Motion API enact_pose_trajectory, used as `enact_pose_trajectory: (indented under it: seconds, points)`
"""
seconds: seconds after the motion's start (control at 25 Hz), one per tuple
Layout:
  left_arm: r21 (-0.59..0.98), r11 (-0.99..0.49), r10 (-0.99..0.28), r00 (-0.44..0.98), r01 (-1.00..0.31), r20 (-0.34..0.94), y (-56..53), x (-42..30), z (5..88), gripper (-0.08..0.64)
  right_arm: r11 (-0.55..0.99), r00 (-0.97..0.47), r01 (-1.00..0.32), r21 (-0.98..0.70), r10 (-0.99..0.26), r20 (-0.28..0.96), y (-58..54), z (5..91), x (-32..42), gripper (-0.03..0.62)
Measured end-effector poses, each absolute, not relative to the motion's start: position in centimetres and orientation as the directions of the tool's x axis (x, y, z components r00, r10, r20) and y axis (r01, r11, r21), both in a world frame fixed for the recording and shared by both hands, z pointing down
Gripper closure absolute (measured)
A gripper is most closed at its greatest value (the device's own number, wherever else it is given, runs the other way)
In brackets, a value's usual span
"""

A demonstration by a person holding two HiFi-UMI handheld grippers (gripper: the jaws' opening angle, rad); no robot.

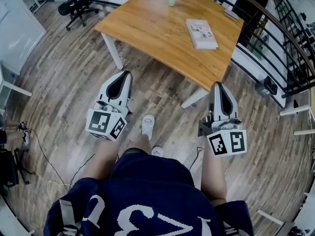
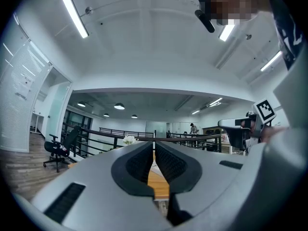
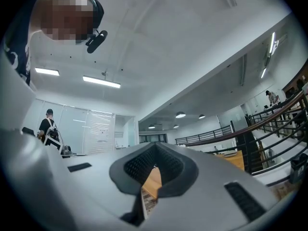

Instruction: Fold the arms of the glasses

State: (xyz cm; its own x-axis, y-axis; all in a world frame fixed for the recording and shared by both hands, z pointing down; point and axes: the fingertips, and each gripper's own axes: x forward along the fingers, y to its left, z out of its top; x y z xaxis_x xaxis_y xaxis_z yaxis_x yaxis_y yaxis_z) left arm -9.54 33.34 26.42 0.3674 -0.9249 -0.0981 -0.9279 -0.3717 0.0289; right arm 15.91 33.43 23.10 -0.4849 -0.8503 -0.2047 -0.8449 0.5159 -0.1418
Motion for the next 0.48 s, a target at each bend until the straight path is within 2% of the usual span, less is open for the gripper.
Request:
enact_pose_trajectory:
  seconds: [0.48]
  points:
    - [0.039,-0.451,-0.889,0.445,-0.892,-0.110,16.9,-12.6,25.6,0.534,0.461,-0.433,-0.882,-0.101,-0.876,-0.213,18.6,20.6,12.5,0.568]
